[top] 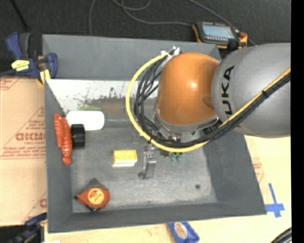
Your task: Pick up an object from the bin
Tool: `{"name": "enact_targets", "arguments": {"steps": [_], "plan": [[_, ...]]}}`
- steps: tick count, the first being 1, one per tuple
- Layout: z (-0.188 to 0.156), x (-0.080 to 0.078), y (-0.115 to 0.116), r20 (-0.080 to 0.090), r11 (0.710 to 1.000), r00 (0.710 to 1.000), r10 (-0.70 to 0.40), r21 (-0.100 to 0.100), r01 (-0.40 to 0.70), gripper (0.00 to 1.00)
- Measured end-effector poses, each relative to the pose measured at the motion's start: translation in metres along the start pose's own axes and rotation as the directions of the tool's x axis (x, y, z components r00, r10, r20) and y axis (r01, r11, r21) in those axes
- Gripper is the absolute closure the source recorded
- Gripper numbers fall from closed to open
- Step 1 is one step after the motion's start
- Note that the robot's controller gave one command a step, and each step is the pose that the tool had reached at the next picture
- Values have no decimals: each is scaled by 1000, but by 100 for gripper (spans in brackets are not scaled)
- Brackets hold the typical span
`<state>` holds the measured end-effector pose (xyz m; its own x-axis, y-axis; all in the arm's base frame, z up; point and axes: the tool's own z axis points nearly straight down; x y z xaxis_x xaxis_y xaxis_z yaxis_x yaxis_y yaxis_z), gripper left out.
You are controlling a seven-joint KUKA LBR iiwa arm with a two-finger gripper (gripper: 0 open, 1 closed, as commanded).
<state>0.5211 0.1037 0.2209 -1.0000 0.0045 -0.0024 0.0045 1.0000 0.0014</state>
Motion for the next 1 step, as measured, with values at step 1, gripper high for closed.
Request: {"name": "enact_targets", "arguments": {"steps": [1], "plan": [[0, 0, 0, 0, 1000, 1000, 1, 0, -1, 0]]}}
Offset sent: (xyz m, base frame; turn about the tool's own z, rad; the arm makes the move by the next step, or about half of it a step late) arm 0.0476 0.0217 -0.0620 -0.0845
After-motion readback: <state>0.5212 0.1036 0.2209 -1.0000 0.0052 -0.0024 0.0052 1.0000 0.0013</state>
